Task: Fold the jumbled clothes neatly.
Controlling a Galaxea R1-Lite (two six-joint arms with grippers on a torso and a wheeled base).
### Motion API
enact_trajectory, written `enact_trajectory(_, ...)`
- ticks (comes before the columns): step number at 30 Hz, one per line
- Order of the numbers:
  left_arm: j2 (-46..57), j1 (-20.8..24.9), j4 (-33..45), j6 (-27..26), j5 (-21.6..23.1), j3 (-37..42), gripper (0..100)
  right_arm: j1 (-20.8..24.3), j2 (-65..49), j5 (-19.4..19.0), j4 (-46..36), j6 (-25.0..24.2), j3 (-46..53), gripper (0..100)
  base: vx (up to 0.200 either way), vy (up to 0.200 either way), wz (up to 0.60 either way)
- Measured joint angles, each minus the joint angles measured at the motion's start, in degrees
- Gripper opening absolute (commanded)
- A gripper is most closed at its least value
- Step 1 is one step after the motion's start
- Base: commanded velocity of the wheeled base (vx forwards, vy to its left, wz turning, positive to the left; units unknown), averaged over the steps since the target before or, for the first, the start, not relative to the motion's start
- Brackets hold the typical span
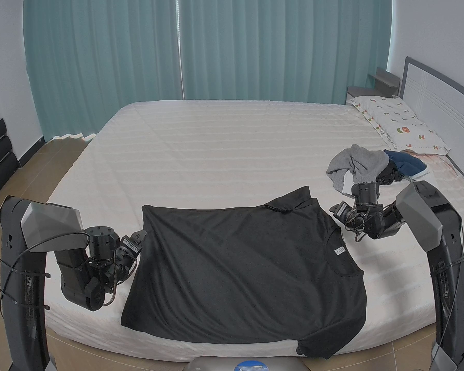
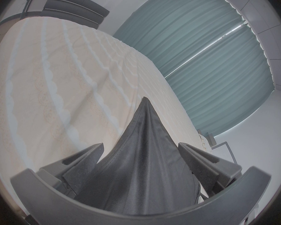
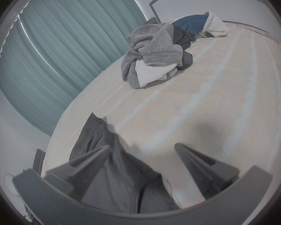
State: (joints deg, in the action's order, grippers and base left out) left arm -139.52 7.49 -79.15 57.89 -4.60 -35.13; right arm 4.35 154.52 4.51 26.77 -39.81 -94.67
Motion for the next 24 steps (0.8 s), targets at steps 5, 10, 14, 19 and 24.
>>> enact_trajectory(5, 0.38, -0.02, -1.72, -0.12, 0.22, 1.67, 100, -0.04, -6.56, -3.69, 7.14, -0.06, 14.21, 100, 0.0, 0.0, 0.0)
enact_trajectory(10, 0.83, -0.05, -3.83, -1.13, 1.04, 4.13, 100, -0.06, -13.08, -7.77, 15.21, -0.59, 28.71, 100, 0.0, 0.0, 0.0)
enact_trajectory(14, 1.16, 0.04, -5.28, -2.17, 1.73, 6.41, 100, 0.0, -17.34, -10.25, 22.38, -1.87, 39.44, 100, -0.15, 0.0, 0.0)
enact_trajectory(19, 1.45, 0.39, -6.88, -5.4, 2.61, 9.95, 100, 0.16, -21.41, -15.18, 35.58, -4.36, 54.02, 100, -0.12, 0.0, 0.0)
enact_trajectory(24, 1.71, 1.27, -8.02, -9.34, 3.15, 13.92, 100, 0.28, -22.26, -20.0, 52.76, -6.08, 65.82, 100, 0.0, 0.0, 0.0)
